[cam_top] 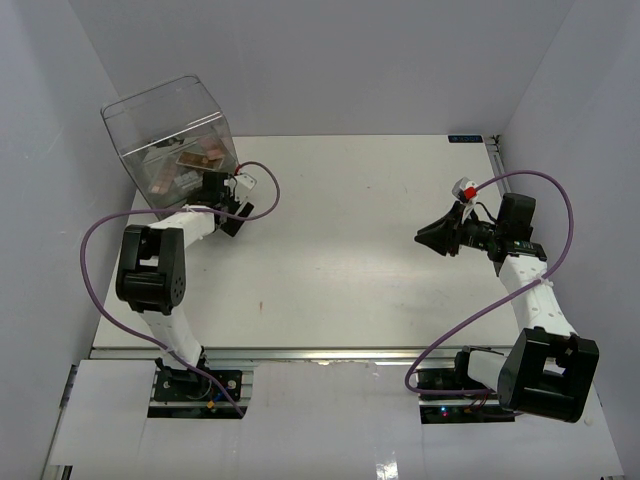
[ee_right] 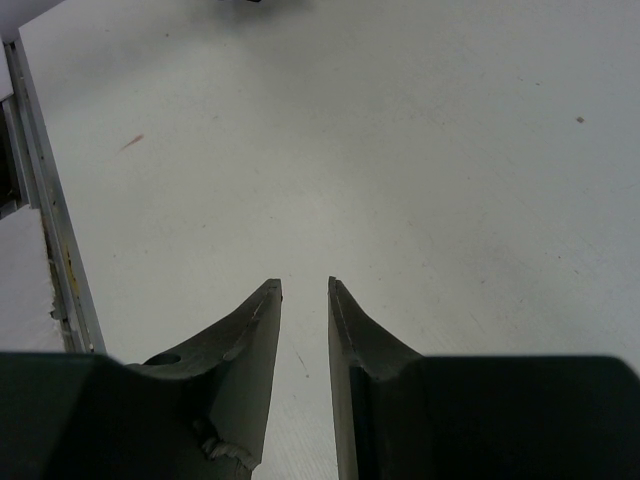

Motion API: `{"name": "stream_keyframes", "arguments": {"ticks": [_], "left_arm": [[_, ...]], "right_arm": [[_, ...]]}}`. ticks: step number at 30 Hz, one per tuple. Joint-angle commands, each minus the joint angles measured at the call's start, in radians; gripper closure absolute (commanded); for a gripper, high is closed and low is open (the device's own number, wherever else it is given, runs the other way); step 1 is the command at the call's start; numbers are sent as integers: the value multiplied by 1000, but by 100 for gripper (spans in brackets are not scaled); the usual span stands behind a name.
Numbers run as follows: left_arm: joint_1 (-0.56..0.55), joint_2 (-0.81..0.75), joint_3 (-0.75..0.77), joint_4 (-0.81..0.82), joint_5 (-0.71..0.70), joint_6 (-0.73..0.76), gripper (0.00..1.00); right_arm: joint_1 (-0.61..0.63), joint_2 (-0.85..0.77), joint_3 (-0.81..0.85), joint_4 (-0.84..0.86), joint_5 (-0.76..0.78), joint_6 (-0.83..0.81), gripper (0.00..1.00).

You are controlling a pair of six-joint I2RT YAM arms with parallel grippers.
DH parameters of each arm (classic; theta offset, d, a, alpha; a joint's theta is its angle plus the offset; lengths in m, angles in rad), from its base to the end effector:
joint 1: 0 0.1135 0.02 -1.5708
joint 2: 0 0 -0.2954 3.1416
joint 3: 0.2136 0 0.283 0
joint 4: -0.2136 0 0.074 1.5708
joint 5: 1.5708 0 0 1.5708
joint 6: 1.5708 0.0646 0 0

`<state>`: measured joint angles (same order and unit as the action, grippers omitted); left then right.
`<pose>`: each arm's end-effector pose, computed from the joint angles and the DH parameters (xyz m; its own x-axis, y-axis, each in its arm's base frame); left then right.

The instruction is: Organize the makeup

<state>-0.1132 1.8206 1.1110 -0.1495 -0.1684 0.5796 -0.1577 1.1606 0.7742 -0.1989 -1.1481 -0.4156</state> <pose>0.4303 -0.0380 0.1608 -0.6281 0.6148 -0.4769 0.4143 0.7831 0.4639 0.2707 0.0166 0.2802 -0.2221 -0.1324 -0.9660 -0.8482 0.5149 0.1244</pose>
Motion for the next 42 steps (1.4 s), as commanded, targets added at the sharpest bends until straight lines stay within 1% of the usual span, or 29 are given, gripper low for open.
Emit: {"name": "stream_keyframes", "arguments": {"ticks": [1,4,5,9,11,12,14,16,18,19,20,21,23,25,28,32,35,42], "left_arm": [[9,-62,4,65,35,-34,2],[-18,-145,-28,42,117,-79,2],[-27,-173,-30,37,124,-82,2],[-52,-345,-123,54,373,-218,2],[-54,-457,-176,101,511,-294,2],[-53,-521,-209,144,554,-346,2],[-52,-643,-276,216,612,-471,2],[-50,-743,-332,259,635,-605,2],[-48,-829,-366,252,682,-646,2],[-48,-864,-380,243,736,-647,2],[-49,-891,-392,241,805,-642,2],[-49,-935,-410,246,847,-640,2],[-48,-1000,-471,259,897,-642,2],[-48,-1065,-498,240,896,-650,2],[-49,-1161,-532,207,835,-652,2],[-48,-1258,-553,194,743,-652,2],[-49,-1278,-556,188,700,-647,2],[-49,-1267,-545,177,713,-653,2]], "right_arm": [[-9,-1,4,23,-16,-2,68],[-8,1,5,23,-15,0,68],[-8,2,5,22,-12,0,68],[-9,17,19,15,22,23,66],[-9,23,26,9,47,34,63],[-10,26,33,-5,65,33,62],[-12,31,49,-32,105,30,60],[-15,30,62,-46,147,30,56],[-19,15,63,-46,192,35,51],[-23,8,63,-46,211,37,47],[-29,3,63,-47,220,38,41],[-35,-5,62,-48,236,38,33],[-54,-18,61,-48,259,38,14],[-71,-34,60,-48,278,36,10],[-91,-67,56,-39,313,54,10],[-92,-115,42,20,464,154,10],[-93,-152,19,39,530,211,10],[-95,-200,-16,75,660,290,10]]}}
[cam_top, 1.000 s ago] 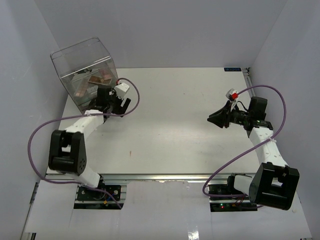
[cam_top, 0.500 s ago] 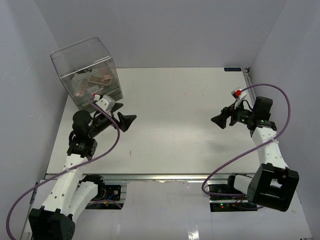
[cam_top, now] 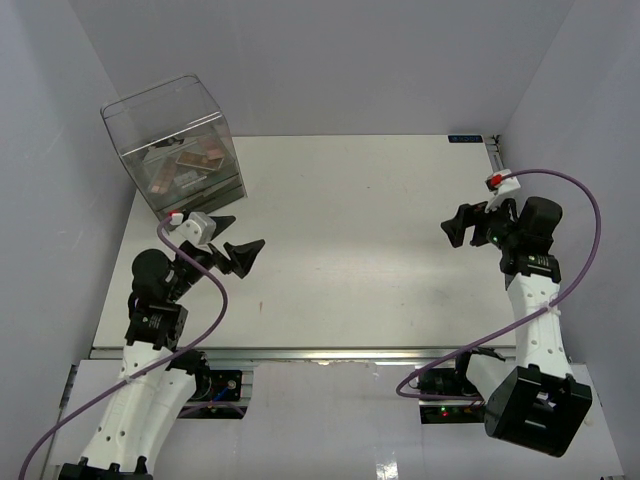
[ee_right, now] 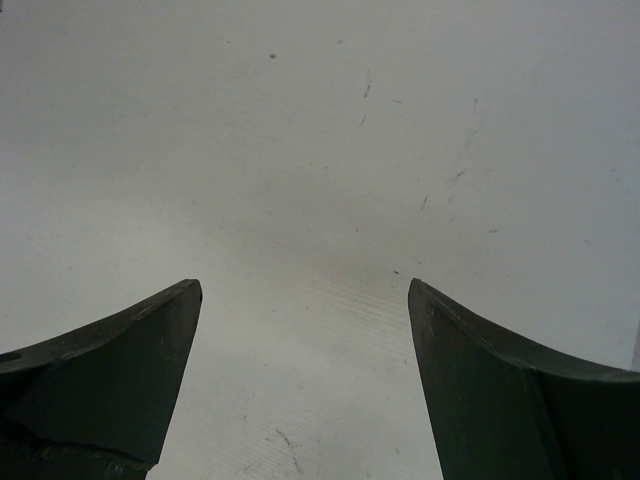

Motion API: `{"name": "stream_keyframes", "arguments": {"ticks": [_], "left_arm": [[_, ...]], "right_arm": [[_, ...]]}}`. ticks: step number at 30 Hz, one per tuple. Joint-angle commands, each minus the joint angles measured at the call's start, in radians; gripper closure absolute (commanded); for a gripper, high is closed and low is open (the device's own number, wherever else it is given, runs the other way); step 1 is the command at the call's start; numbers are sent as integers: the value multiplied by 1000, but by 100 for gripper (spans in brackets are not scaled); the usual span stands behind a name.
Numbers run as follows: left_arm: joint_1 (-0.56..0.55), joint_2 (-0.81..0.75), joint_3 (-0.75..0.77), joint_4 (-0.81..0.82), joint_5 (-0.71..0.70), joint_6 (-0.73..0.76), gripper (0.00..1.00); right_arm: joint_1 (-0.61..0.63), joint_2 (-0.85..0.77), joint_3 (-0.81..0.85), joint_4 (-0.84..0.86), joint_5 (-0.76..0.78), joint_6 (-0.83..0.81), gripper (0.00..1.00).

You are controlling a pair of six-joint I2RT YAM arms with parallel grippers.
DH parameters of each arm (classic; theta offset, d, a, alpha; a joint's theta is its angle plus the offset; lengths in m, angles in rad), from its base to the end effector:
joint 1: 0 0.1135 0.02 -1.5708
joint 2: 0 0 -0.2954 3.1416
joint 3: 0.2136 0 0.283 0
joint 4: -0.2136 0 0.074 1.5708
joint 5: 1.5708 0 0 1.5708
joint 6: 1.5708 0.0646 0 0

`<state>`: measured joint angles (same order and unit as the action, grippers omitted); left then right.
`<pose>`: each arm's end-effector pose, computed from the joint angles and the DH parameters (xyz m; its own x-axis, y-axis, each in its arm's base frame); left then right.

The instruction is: Organize the makeup

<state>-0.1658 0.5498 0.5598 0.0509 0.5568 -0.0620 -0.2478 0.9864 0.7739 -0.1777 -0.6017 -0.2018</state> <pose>0.1647 -0.0622 0.3384 0.0190 -0.0565 -0.9982 0.6628 0.7482 -0.0297 0.2588 -0.0278 0.3118 -0.3001 -0.0945 -0.9492 -0.3730 0.9275 0.0256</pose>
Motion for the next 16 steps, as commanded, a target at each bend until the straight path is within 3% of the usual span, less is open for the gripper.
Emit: {"name": "stream_keyframes", "arguments": {"ticks": [1,16], "left_arm": [[3,0,6,-23,-18,-10,2],[3,-7,6,-37,-73,-1,2]], "right_arm": [[-8,-33,-17,62,134,97,10],[-15,-74,-68,102,157,120,10]]}}
